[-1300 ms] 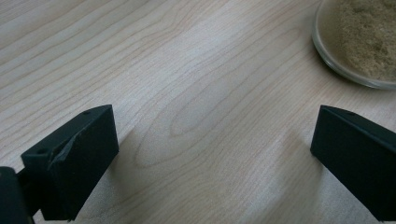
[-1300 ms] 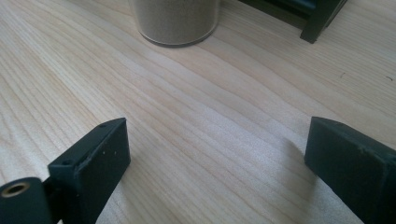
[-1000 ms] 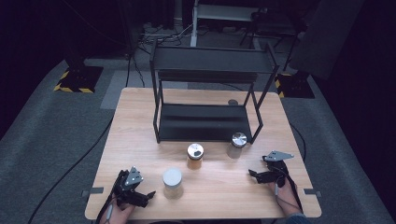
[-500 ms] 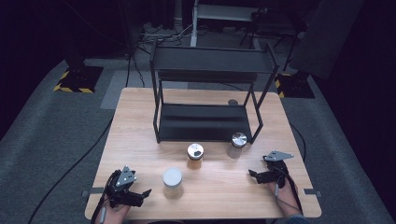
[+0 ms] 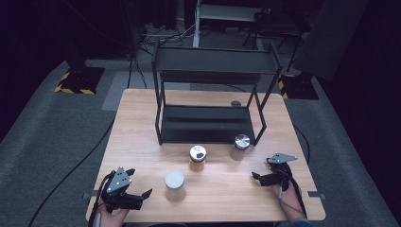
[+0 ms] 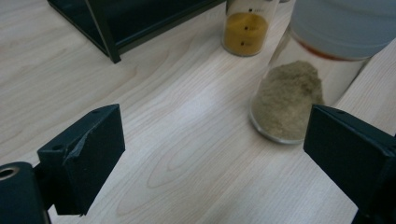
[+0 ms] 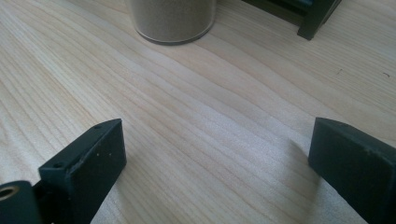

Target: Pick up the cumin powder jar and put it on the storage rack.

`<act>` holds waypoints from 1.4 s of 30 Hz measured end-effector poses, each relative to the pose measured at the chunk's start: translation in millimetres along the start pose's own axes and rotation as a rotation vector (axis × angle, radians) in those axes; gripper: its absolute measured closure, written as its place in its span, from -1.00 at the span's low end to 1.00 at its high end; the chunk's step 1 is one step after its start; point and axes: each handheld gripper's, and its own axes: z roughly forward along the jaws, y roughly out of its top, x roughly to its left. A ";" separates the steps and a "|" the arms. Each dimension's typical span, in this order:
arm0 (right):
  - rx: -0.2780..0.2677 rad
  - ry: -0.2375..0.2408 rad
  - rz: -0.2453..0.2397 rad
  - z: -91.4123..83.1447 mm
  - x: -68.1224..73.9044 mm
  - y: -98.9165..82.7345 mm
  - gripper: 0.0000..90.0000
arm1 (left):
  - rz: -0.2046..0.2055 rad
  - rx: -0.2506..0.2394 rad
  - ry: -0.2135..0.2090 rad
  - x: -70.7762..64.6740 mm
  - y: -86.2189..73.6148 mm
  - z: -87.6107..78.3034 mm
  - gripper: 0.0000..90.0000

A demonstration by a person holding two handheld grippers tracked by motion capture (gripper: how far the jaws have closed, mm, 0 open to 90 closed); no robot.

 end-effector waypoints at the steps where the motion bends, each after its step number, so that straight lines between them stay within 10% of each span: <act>1: 0.000 0.000 0.000 0.0 0.0 0.0 -0.92 | 0.000 0.000 0.000 0.0 0.0 0.0 -0.89; 18: 0.000 0.000 0.000 0.0 0.0 0.0 -0.92 | 0.005 -0.041 -0.056 -7.2 1.9 -5.2 -0.89; 42: 0.001 -0.003 0.002 0.2 0.3 0.2 -0.93 | 0.066 -0.047 -0.170 -5.8 21.8 28.2 -0.89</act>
